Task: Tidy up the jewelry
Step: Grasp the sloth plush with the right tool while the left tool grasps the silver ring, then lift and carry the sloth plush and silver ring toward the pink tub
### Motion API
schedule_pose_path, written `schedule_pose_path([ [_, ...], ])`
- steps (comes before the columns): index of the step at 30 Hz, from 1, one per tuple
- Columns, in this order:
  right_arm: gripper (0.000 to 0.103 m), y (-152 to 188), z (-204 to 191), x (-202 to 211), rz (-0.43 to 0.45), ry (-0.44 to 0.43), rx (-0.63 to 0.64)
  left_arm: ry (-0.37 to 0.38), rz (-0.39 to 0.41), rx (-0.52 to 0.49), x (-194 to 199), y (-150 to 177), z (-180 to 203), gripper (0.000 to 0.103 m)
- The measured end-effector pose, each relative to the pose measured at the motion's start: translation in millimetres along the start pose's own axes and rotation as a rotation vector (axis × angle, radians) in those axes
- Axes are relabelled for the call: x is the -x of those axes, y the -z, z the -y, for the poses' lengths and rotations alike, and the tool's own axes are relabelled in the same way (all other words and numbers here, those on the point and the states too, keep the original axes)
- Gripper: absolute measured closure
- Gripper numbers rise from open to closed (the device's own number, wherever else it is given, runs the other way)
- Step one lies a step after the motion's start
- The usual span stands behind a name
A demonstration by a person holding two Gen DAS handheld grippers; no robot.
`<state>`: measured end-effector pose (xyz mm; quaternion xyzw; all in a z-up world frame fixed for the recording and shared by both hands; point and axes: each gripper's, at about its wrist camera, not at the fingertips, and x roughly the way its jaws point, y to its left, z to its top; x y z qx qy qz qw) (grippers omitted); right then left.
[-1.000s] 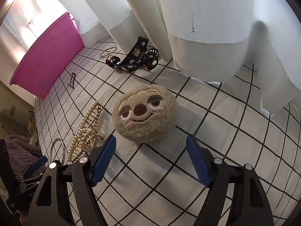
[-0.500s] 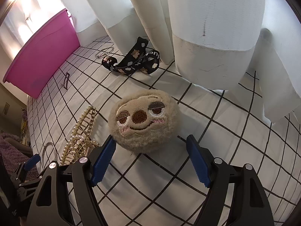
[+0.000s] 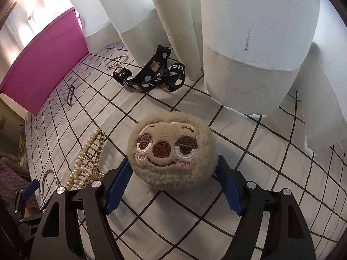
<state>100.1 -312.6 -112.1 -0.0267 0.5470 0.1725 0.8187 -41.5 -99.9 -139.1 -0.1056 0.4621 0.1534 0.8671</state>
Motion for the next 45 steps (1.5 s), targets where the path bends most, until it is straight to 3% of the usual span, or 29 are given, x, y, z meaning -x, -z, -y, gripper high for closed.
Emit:
schedule_pose_path([
  [8,0.029,-2,-18,-10,0.03,0.1,0.113,-0.01,0.056,0.007,3,6,0,0.005],
  [14,0.034,6,-17,-7,0.053,0.097,0.138,-0.015,0.072,0.018,5,8,0,0.007],
  [15,0.039,7,-16,-6,0.056,0.098,0.138,-0.015,0.076,0.018,6,9,0,0.009],
  [22,0.045,10,-17,-4,0.066,0.091,0.163,-0.011,0.098,0.016,13,11,3,0.032],
  [34,0.048,14,-9,12,0.088,0.041,0.16,-0.003,0.091,0.029,15,4,0,0.033],
  [45,0.048,10,-6,27,0.058,-0.004,0.155,0.025,0.124,0.039,39,-23,-1,0.033],
])
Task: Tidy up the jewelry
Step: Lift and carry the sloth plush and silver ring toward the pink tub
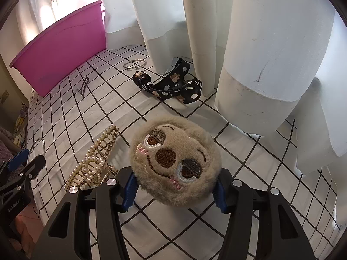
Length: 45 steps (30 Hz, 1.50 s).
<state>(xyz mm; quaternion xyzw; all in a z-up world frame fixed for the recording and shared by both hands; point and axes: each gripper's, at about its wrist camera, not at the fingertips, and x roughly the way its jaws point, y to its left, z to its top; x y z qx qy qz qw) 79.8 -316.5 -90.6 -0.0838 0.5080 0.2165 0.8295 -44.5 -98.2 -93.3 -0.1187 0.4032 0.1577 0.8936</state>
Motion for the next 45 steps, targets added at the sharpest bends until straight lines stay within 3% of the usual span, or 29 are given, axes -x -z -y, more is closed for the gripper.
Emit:
schedule_pose_path([
  [12,0.048,-27,-2,65,0.018,-0.046,0.031,0.0,0.03,0.001,46,-48,-6,0.033],
  [20,0.048,-44,-5,93,0.025,-0.05,0.058,-0.012,0.048,0.055,70,-75,-18,0.033],
  [36,0.048,-59,-13,114,0.095,-0.077,0.02,-0.048,0.066,0.078,102,-97,-55,0.033],
  [45,0.048,-63,-24,115,0.089,-0.099,0.011,-0.041,0.069,0.093,110,-104,-76,0.033],
])
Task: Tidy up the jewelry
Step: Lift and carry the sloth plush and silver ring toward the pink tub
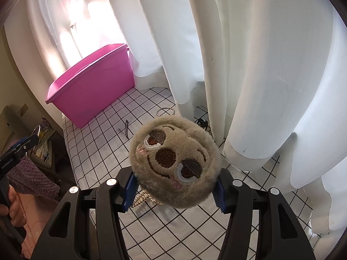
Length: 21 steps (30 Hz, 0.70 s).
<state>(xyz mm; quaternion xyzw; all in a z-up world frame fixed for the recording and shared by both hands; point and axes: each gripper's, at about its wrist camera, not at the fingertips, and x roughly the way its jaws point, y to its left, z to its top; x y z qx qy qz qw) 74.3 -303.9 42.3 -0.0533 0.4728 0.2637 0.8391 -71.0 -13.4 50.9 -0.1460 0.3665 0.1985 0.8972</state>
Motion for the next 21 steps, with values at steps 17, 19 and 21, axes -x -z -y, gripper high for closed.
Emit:
schedule_pose_path([
  [17,0.048,-93,-115,-2,0.172,0.03,-0.086,0.228,0.104,-0.18,-18,-111,-57,0.032],
  [19,0.048,-106,-133,-7,0.2,0.017,-0.106,0.232,0.106,-0.214,-26,-129,-69,0.032],
  [21,0.048,-119,-149,-15,0.222,0.005,-0.113,0.236,0.093,-0.239,-37,-144,-79,0.032],
])
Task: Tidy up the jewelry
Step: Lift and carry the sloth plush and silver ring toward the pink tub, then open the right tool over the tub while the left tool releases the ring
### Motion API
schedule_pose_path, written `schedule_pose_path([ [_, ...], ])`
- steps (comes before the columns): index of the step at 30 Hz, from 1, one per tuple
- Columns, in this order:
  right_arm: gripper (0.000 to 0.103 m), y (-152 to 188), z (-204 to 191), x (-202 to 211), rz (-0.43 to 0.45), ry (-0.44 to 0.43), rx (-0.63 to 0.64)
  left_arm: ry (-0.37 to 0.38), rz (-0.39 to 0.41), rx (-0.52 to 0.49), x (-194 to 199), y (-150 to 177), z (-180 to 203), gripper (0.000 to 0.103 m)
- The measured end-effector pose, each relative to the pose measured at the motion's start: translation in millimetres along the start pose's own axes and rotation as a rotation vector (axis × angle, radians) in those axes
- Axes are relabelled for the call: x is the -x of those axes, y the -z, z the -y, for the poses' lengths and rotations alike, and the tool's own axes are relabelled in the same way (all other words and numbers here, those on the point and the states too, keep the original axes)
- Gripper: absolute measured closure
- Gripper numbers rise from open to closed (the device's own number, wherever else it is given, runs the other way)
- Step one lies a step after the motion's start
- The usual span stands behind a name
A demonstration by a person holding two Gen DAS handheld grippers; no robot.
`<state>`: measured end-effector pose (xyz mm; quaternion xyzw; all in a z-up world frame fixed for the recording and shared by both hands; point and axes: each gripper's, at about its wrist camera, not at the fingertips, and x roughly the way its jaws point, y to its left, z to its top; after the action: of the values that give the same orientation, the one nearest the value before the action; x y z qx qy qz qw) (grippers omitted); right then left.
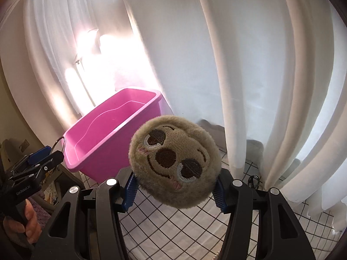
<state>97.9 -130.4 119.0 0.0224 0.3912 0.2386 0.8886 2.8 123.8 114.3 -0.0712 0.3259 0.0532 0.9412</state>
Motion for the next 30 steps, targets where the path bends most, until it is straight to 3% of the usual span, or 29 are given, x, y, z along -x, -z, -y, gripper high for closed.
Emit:
schedule_pose_path([
  [4,0.048,-22,-30,-27,-0.012,-0.015,0.023,0.0,0.016,-0.017,-14,-17,-28,0.032],
  [8,0.048,-52,-56,-51,-0.013,-0.055,0.095,-0.006,0.001,0.057,-36,-31,-56,0.032],
  [13,0.048,-87,-83,-89,-0.012,-0.141,0.191,-0.082,0.006,0.106,-57,-46,-78,0.032],
  [18,0.048,-103,-111,-128,-0.05,-0.201,0.264,-0.101,0.016,0.155,-72,-57,-98,0.032],
  [23,0.048,-101,-133,-163,-0.123,-0.223,0.242,-0.07,-0.027,0.169,-98,-65,-119,0.032],
  [30,0.048,-105,-156,-191,-0.135,-0.177,0.149,-0.048,-0.079,0.117,-130,-78,-157,0.032],
])
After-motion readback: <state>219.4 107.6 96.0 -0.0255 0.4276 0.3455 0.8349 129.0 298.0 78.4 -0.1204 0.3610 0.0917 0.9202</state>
